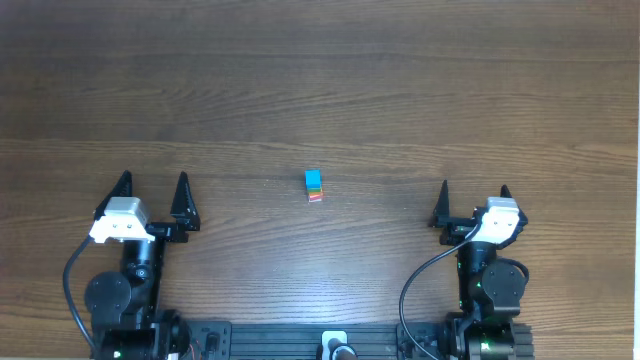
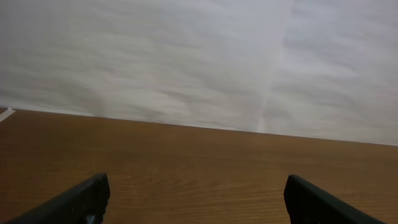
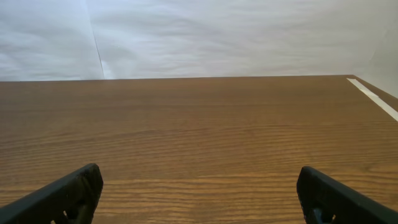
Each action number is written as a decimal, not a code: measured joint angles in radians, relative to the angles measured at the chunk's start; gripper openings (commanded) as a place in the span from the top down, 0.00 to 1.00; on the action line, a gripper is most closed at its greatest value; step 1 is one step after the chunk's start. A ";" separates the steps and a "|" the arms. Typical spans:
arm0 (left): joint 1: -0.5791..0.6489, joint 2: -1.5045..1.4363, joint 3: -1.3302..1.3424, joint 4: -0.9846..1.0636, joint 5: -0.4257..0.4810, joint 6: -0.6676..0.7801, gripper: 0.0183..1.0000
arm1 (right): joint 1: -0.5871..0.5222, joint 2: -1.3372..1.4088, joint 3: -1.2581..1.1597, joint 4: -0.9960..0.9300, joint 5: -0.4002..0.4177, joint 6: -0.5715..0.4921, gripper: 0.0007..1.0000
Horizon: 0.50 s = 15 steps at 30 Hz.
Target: Stack Cubes
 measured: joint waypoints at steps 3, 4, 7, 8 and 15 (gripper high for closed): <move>0.000 0.000 0.000 0.000 0.000 0.000 0.10 | 0.000 0.000 0.000 0.000 0.000 0.000 0.01; 0.000 0.000 0.000 0.000 0.000 0.000 0.10 | 0.000 0.000 0.000 0.000 0.000 0.000 0.01; 0.000 0.000 0.000 0.000 0.000 0.000 0.10 | 0.000 0.000 0.000 0.000 0.000 0.000 0.01; 0.000 0.000 0.000 0.000 0.000 0.000 0.10 | 0.000 0.000 0.000 0.000 0.000 0.000 0.01; 0.000 0.000 0.000 0.000 0.000 0.000 0.10 | 0.000 0.000 0.000 0.000 0.000 0.000 0.01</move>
